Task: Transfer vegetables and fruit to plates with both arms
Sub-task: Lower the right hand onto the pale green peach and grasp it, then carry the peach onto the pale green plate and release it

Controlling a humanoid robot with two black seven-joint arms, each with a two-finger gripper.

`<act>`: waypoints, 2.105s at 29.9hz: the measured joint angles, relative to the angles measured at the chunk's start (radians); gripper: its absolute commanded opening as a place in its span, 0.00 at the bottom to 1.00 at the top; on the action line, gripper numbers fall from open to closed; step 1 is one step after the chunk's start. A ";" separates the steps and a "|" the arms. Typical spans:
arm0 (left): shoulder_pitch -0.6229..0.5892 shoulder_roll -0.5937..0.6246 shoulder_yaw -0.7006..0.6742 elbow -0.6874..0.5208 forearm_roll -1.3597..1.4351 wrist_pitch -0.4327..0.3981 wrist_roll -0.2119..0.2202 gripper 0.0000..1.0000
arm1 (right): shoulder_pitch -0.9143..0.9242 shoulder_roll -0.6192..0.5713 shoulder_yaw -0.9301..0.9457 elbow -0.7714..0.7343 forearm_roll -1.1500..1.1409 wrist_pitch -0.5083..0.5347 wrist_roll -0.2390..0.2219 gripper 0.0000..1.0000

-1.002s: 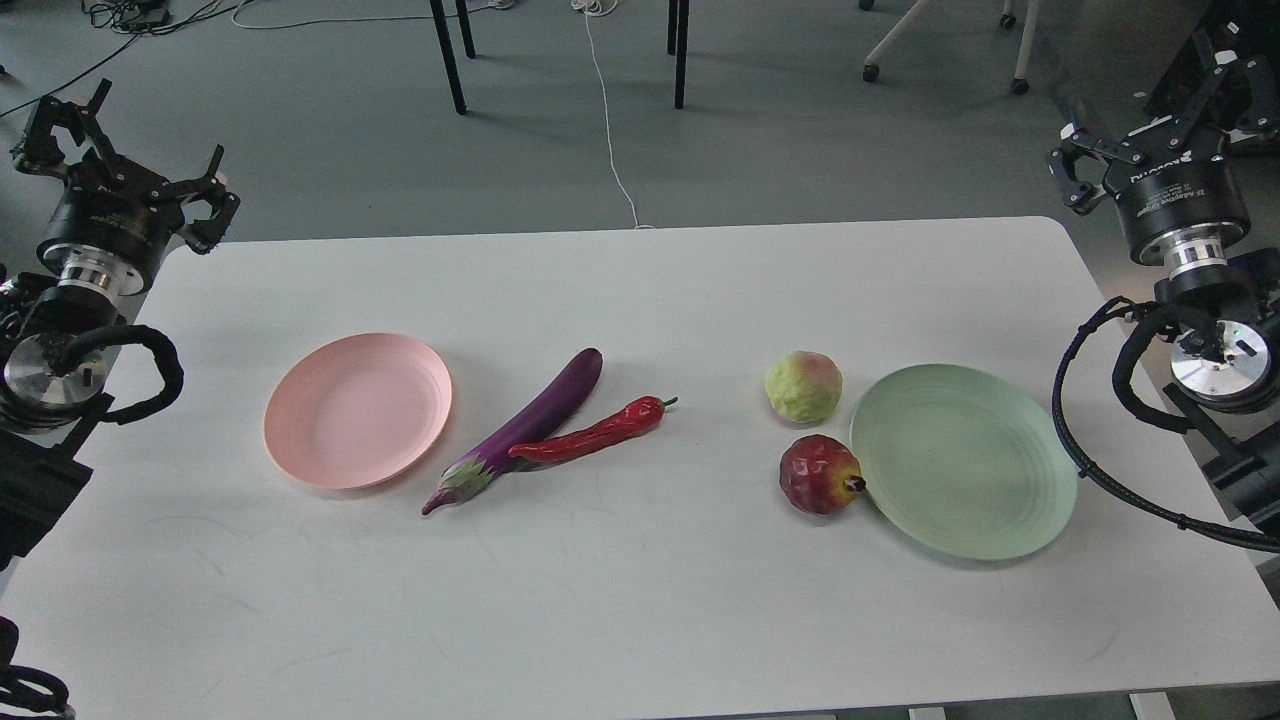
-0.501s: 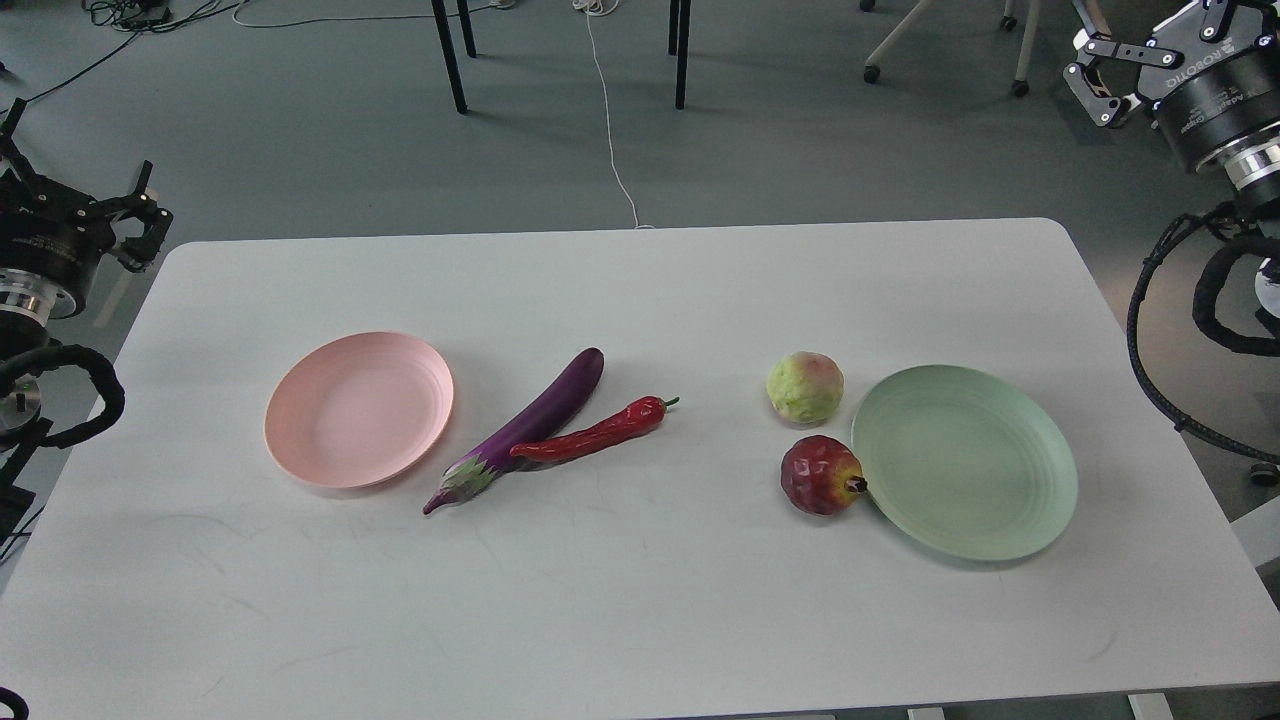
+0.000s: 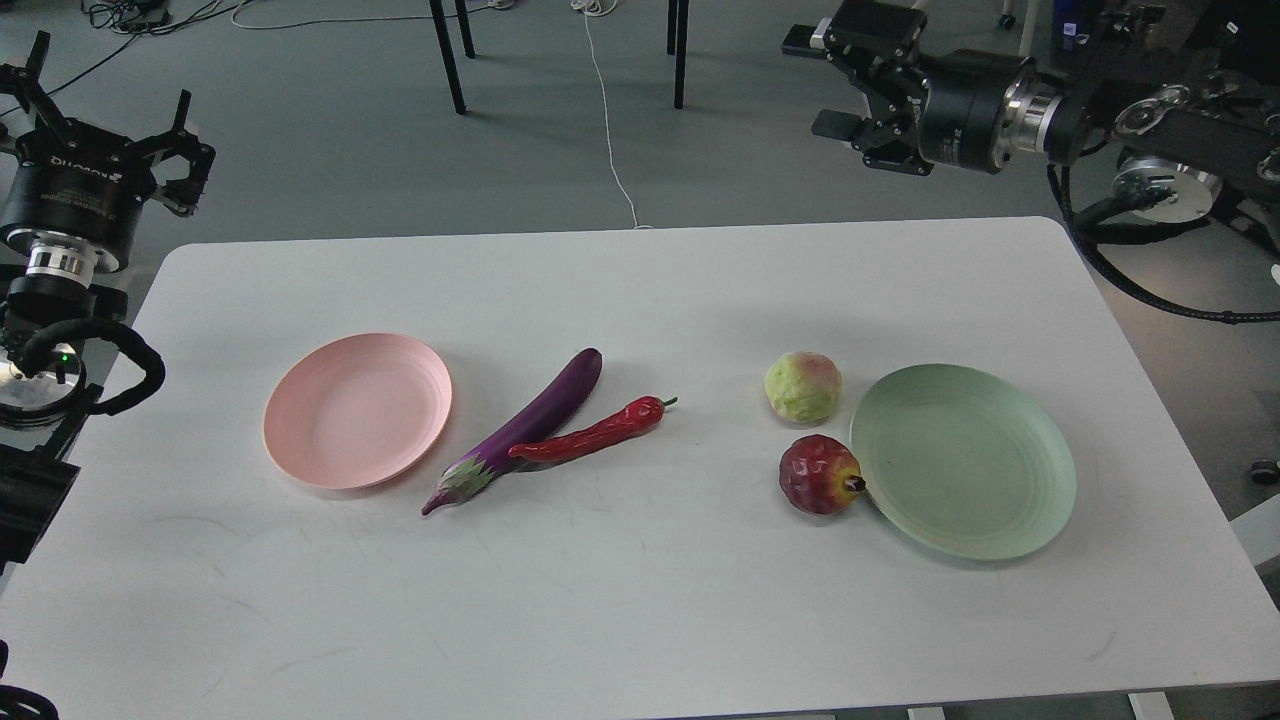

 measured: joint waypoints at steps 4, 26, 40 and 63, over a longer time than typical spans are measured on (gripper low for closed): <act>0.007 -0.005 0.002 0.000 -0.001 0.000 0.000 0.98 | 0.025 0.127 -0.153 0.004 -0.238 -0.049 0.004 0.99; -0.006 0.016 -0.011 0.000 -0.003 -0.001 -0.002 0.98 | -0.070 0.404 -0.611 -0.175 -0.474 -0.181 0.027 0.94; -0.006 0.022 -0.013 0.002 -0.003 0.000 -0.002 0.98 | -0.120 0.385 -0.604 -0.201 -0.516 -0.186 0.026 0.51; -0.003 0.042 0.000 0.002 0.000 0.000 -0.001 0.98 | -0.073 -0.129 -0.540 0.103 -0.767 -0.343 0.026 0.84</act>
